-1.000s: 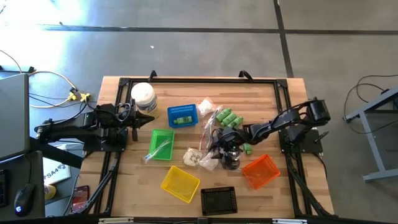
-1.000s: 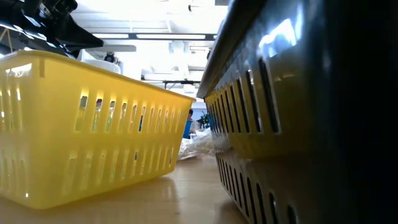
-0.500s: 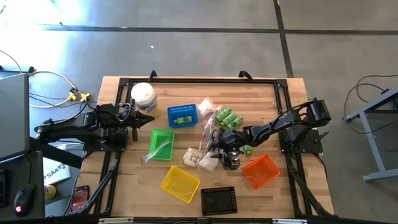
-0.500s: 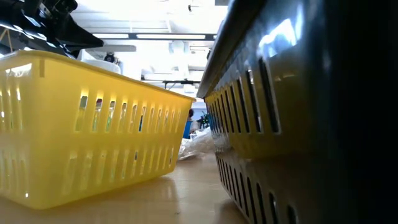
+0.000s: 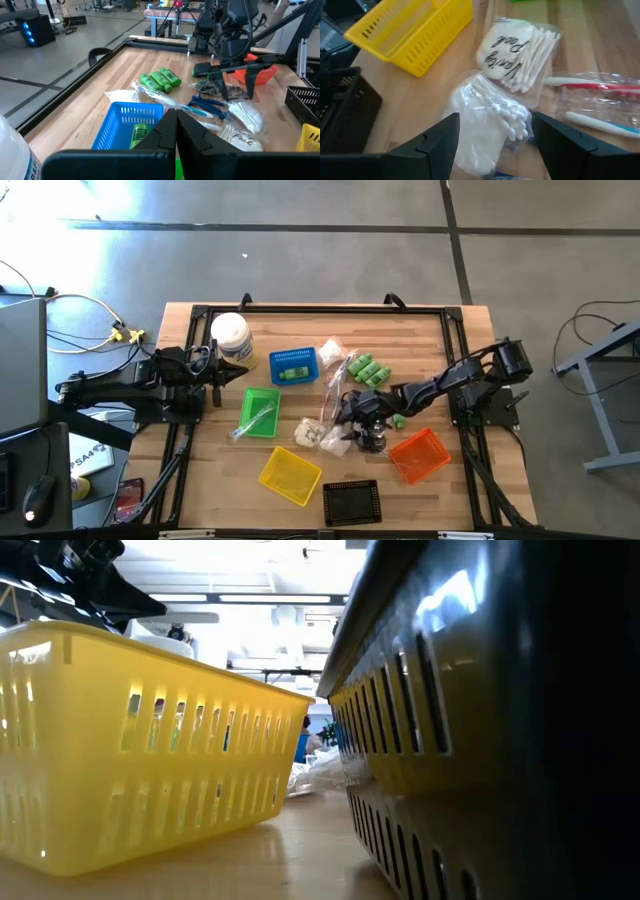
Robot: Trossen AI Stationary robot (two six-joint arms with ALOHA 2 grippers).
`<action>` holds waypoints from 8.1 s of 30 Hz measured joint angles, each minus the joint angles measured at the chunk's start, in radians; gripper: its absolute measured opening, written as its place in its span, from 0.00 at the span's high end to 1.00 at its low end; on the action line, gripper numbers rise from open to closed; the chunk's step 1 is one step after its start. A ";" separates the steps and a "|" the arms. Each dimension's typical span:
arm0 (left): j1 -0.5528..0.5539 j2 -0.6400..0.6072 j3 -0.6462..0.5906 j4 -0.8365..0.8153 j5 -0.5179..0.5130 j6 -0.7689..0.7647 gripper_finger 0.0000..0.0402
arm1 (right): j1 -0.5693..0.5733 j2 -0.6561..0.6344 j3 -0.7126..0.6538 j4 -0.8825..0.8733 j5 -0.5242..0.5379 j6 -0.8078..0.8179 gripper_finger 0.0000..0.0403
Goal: Pick & Place Travel size toiletries
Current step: Put the white cotton pack into the yellow bin, then put the blue razor into the black bin
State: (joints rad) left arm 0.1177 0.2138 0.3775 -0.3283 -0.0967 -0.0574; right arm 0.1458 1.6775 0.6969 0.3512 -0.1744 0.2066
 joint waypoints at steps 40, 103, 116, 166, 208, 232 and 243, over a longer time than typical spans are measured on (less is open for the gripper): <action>0.000 0.000 0.000 -0.004 0.000 0.000 1.00 | 0.042 -0.055 0.044 0.006 0.085 -0.097 0.98; 0.000 0.000 0.000 -0.004 0.000 -0.001 1.00 | 0.106 0.406 0.647 -0.215 -0.098 -0.070 0.69; 0.000 0.000 0.000 -0.004 0.001 -0.001 1.00 | 0.107 0.253 0.646 -0.315 -0.087 -0.103 0.57; 0.000 0.000 0.000 -0.041 -0.109 0.020 1.00 | -0.358 -0.443 -0.245 0.128 -0.282 -0.236 0.99; 0.000 0.000 0.000 -0.032 -0.107 0.023 1.00 | -0.365 -0.442 -0.134 -0.349 0.150 0.021 0.99; 0.000 0.000 0.000 -0.032 -0.107 0.023 1.00 | -0.200 -0.036 0.144 -0.575 0.153 -0.043 0.49; 0.000 0.000 0.000 -0.033 -0.104 0.023 1.00 | -0.200 0.045 0.144 -0.569 0.151 -0.077 0.49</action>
State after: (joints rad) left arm 0.1177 0.2135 0.3775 -0.3611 -0.2008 -0.0345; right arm -0.0540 1.7226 0.8406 -0.2181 -0.0237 0.1297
